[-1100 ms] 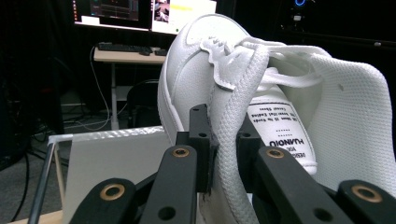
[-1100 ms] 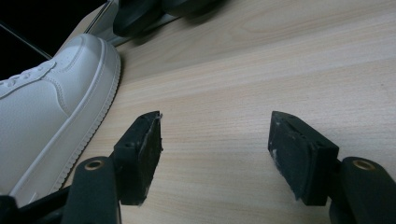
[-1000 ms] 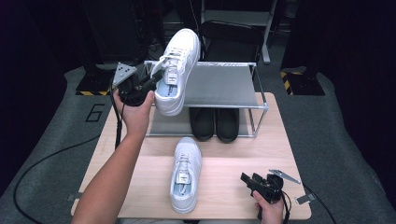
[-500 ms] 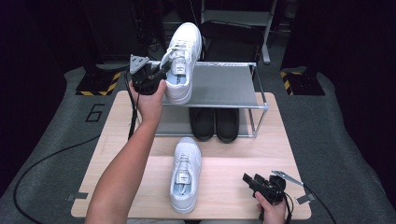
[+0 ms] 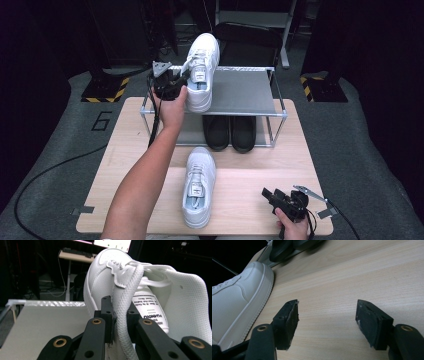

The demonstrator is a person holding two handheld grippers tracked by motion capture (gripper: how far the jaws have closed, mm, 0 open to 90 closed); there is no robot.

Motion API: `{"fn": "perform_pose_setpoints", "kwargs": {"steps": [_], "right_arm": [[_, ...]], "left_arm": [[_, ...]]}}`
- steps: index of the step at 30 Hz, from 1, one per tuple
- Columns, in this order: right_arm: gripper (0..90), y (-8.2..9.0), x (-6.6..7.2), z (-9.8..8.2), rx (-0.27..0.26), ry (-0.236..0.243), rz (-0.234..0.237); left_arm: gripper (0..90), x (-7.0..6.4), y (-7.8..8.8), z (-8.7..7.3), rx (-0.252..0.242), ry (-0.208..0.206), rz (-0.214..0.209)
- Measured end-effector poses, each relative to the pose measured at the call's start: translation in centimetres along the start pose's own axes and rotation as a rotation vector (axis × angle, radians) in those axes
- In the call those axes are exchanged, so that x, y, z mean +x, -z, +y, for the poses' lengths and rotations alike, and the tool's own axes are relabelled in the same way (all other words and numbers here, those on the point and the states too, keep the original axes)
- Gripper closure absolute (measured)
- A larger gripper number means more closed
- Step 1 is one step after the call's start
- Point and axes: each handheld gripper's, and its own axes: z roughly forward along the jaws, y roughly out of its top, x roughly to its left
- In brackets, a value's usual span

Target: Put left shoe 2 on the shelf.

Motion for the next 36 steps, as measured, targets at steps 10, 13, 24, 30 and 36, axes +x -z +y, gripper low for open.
{"fn": "perform_pose_setpoints", "kwargs": {"steps": [10,13,24,30,36], "right_arm": [[34.7,0.3,-0.2,0.0,-0.007,-0.008,0.0],[34.7,0.3,-0.2,0.0,-0.007,-0.008,0.001],[34.7,0.4,-0.4,0.0,-0.02,-0.024,-0.004],[34.7,0.4,-0.3,0.0,-0.017,-0.01,-0.008],[34.7,0.3,-0.4,0.0,-0.021,-0.016,0.002]], "left_arm": [[81.8,0.3,-1.7,-1.1,0.069,0.012,0.037],[81.7,0.3,-2.1,-1.3,0.079,0.02,0.037],[80.7,0.5,-3.0,-1.6,0.12,0.053,0.039],[80.0,0.8,-3.5,-1.7,0.151,0.051,0.042],[77.5,1.3,-4.1,-1.7,0.184,0.079,0.039]]}}
